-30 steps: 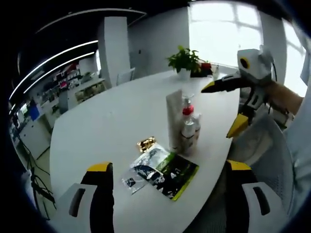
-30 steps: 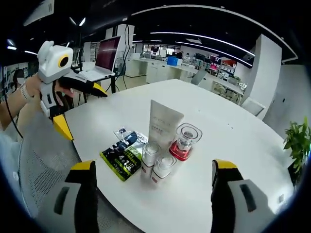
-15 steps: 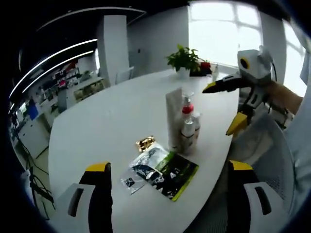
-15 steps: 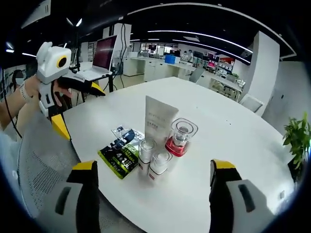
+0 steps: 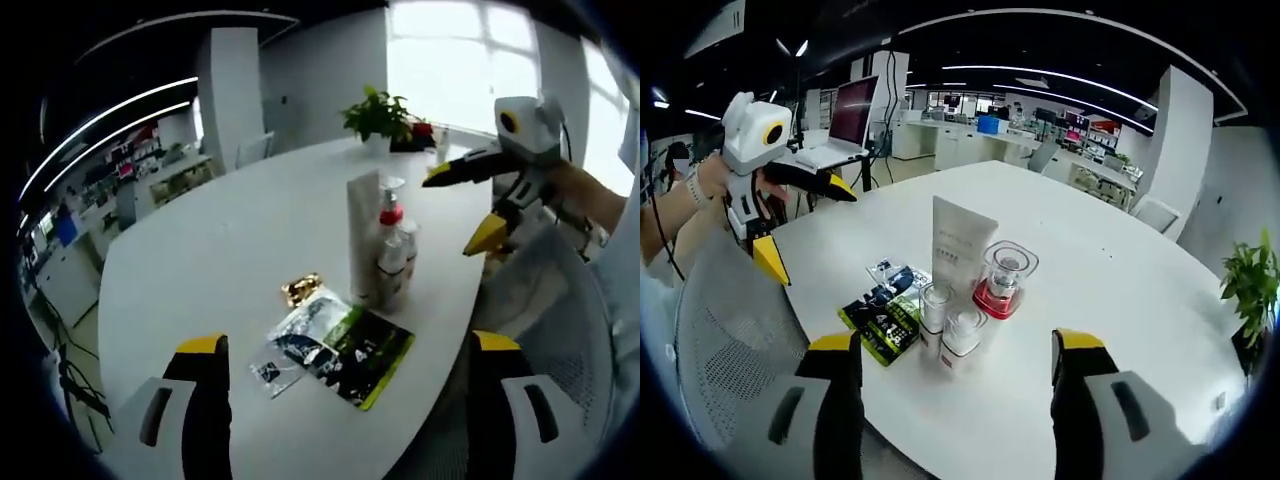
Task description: Arrange the skincare products in the storage area until every visible bottle or jar stands upright without overlapping.
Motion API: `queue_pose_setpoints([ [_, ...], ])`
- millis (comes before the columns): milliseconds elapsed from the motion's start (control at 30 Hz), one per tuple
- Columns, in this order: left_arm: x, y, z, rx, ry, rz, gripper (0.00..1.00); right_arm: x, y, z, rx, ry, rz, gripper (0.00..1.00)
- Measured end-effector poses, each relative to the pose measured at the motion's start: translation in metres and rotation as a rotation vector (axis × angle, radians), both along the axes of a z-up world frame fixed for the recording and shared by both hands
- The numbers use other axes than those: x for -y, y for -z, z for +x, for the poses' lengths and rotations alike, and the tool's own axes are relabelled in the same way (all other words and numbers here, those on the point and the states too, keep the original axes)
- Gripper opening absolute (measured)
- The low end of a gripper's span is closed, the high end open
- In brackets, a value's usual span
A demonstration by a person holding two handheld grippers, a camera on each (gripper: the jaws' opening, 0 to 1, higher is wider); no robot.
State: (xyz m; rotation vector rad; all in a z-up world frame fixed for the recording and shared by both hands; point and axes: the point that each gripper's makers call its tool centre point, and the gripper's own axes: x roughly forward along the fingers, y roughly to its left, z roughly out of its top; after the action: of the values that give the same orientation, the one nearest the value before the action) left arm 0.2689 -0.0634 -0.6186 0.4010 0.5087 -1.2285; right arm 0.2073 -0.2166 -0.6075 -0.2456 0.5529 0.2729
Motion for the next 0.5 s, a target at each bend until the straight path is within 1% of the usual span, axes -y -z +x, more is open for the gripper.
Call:
queue_pose_setpoints([
  [200, 0.001, 0.006, 0.002, -0.005, 0.013, 0.012, 0.97, 0.000, 0.006, -0.001, -0.022, -0.009, 0.011, 0.74],
  [333, 0.000, 0.009, 0.008, -0.001, 0.016, 0.028, 0.97, -0.001, 0.009, -0.001, -0.029, -0.012, 0.025, 0.71],
  [500, -0.002, 0.016, 0.016, 0.006, 0.029, 0.067, 0.93, -0.001, 0.014, -0.002, -0.043, -0.010, 0.045, 0.66],
])
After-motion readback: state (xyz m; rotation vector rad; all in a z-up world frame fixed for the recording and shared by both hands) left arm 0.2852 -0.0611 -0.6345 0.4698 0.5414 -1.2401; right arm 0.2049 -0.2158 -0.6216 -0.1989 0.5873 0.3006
